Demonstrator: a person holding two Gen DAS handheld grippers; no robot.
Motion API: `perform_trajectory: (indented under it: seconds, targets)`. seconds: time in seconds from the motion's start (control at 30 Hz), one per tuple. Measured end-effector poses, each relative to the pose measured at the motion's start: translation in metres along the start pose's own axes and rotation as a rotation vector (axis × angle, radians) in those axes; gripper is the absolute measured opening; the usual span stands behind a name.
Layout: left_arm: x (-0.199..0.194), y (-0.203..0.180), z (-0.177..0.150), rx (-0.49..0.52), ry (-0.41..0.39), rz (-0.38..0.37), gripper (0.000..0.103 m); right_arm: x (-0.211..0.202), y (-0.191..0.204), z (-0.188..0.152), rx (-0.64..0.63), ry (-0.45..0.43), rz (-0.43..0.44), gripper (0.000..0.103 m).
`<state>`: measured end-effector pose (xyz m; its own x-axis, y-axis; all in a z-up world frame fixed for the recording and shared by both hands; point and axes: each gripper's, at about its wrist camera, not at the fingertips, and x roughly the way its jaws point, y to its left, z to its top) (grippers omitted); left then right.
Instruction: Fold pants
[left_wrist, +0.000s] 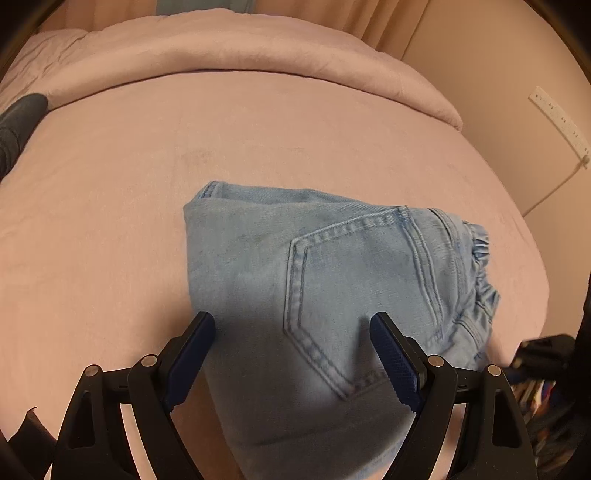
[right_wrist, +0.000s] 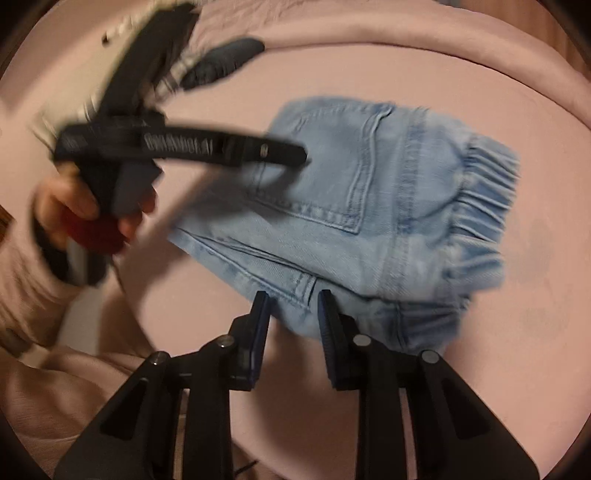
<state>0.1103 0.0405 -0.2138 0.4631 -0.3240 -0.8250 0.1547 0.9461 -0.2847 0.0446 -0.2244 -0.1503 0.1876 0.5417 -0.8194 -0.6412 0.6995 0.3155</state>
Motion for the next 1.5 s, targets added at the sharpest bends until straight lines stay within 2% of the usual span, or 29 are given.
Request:
perform_trajectory:
  seconds: [0.07, 0.1, 0.13, 0.2, 0.27, 0.33, 0.4, 0.57, 0.67, 0.97, 1.2, 1.3, 1.5]
  targets:
    - [-0.006, 0.008, -0.004, -0.031, -0.011, -0.016, 0.086, -0.02, -0.015, -0.003, 0.061, -0.053, 0.021, 0.031]
    - [-0.009, 0.014, -0.006, -0.058, -0.016, -0.025, 0.086, -0.029, -0.025, -0.004, 0.103, -0.078, 0.021, 0.038]
    - [-0.012, 0.02, -0.009, -0.09, -0.018, -0.038, 0.086, -0.036, -0.036, -0.006, 0.156, -0.108, 0.013, 0.049]
    - [-0.016, 0.036, -0.017, -0.183, -0.023, -0.084, 0.086, -0.05, -0.068, -0.012, 0.299, -0.175, 0.009, 0.065]
    - [-0.019, 0.053, -0.026, -0.301, -0.033, -0.147, 0.086, -0.056, -0.094, -0.017, 0.427, -0.217, 0.045, 0.072]
    - [-0.019, 0.062, -0.032, -0.36, -0.026, -0.179, 0.086, -0.056, -0.116, -0.023, 0.534, -0.244, 0.091, 0.078]
    - [-0.018, 0.065, -0.036, -0.368, -0.018, -0.18, 0.086, -0.053, -0.127, -0.026, 0.585, -0.254, 0.105, 0.078]
    - [-0.016, 0.058, -0.036, -0.353, -0.013, -0.196, 0.086, -0.038, -0.141, -0.016, 0.619, -0.226, 0.1, 0.078]
    - [-0.01, 0.051, -0.035, -0.332, 0.004, -0.203, 0.086, -0.024, -0.136, -0.015, 0.646, -0.212, 0.111, 0.078]
    - [-0.003, 0.042, -0.035, -0.302, 0.021, -0.193, 0.086, -0.009, -0.125, -0.004, 0.592, -0.214, 0.122, 0.077]
    - [0.003, 0.028, -0.029, -0.249, 0.028, -0.159, 0.086, -0.006, -0.119, -0.001, 0.556, -0.204, 0.089, 0.078]
    - [0.007, 0.024, -0.027, -0.227, 0.033, -0.132, 0.086, -0.004, -0.112, 0.002, 0.531, -0.192, 0.06, 0.076]
    - [0.006, 0.027, -0.027, -0.227, 0.034, -0.133, 0.085, -0.004, -0.109, 0.001, 0.499, -0.18, 0.029, 0.064]
